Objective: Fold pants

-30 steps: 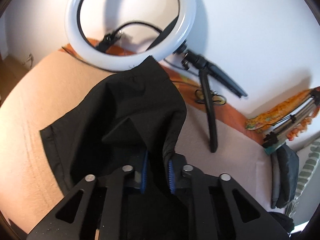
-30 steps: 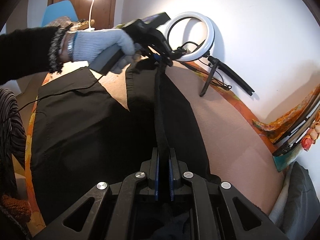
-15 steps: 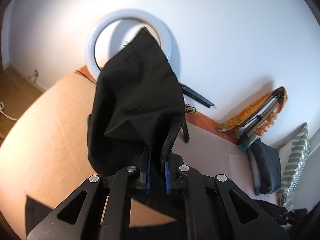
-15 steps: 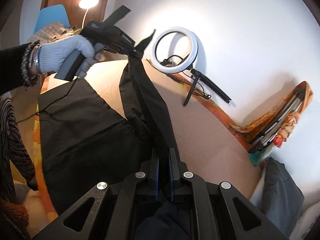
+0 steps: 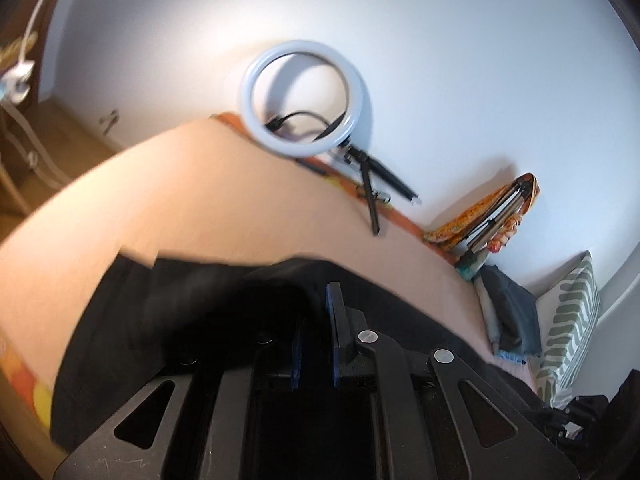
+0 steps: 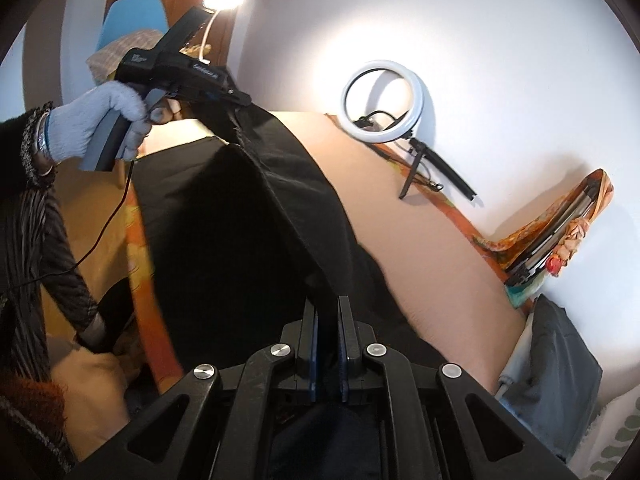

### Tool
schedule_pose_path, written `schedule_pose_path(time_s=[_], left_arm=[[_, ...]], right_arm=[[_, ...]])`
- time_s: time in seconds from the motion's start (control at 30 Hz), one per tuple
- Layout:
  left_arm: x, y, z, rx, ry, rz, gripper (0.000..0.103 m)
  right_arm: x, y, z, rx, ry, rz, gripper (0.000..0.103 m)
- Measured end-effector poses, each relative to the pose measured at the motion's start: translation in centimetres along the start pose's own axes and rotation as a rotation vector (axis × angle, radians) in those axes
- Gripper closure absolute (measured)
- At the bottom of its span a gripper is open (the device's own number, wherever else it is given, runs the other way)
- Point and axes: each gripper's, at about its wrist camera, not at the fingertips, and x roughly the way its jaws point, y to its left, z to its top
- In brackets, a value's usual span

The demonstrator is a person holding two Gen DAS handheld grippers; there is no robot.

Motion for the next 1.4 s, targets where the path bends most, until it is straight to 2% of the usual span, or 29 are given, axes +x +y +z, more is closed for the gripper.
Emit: schedule_pose_path(time_s=[0.23,0.33,0.43,0.47,0.57,0.63,0.8,0.83,0.9,0.93,0.97,1.03,1.2,1.27,1.4], left_arm=[[-1.2,4.2,-5.1,-0.101,0.0,-0.034,0.094],[-0.9,4.8,-6.6,-0.125,0.007,-0.05,0.094],[-1.1,5.9,-7.1,-0.142,0.009,-0.056,0.085],[-1.4,6.5,-7.0,-0.156,-0.002,-0.047,0.075],[-2.0,8.2,-6.7,-0.232,-0.029,-0.001,0.063],[-2.2,9.4,-6.6,-0.279,-0.038,0.0,0.063],[-1.9,10.7,-6.5,-0.307,-0.045,0.026,0.064],[-1.8,10.7,-6.5,-0.304,-0.05,0.029,0.066],[-1.6,10.7,-6.6,-0.29,-0.055,0.05,0.074],[-1.7,10.7,-6.7,-0.281,-0.061,0.054,0.087],[-2.0,10.8,-6.8,-0.262,-0.069,0.066,0.09],[-2.6,10.8,-6.9,-0.243,-0.089,0.066,0.092],[-5.2,10.9,-6.8,-0.166,-0.174,0.135,0.094],[-5.1,11.5,-7.3,-0.16,-0.155,0.15,0.094],[-4.3,12.8,-8.4,-0.207,-0.117,0.165,0.094]], right_arm=[[0.9,3.0,-2.7,-0.003,0.039,0.011,0.097],[1.3,4.0,-4.0,0.011,0.049,0.007,0.097],[1.7,4.4,-5.1,0.039,0.052,0.0,0.097],[1.8,4.5,-5.4,0.049,0.052,-0.001,0.097],[2.1,4.4,-6.4,0.082,0.052,-0.003,0.097],[2.2,4.4,-6.8,0.085,0.058,-0.005,0.097],[2.2,4.7,-6.8,0.083,0.048,-0.005,0.097],[2.2,4.8,-6.7,0.081,0.049,-0.005,0.097],[2.3,5.1,-6.7,0.07,0.05,-0.007,0.097],[2.4,5.2,-6.6,0.066,0.051,-0.009,0.097],[2.4,5.2,-6.6,0.062,0.05,-0.011,0.097],[2.2,5.3,-6.6,0.063,0.045,-0.009,0.097],[1.2,5.7,-5.7,0.052,0.001,0.013,0.097],[1.4,6.1,-5.5,0.031,0.004,0.015,0.097],[3.2,6.9,-5.9,-0.01,0.069,0.003,0.097]])
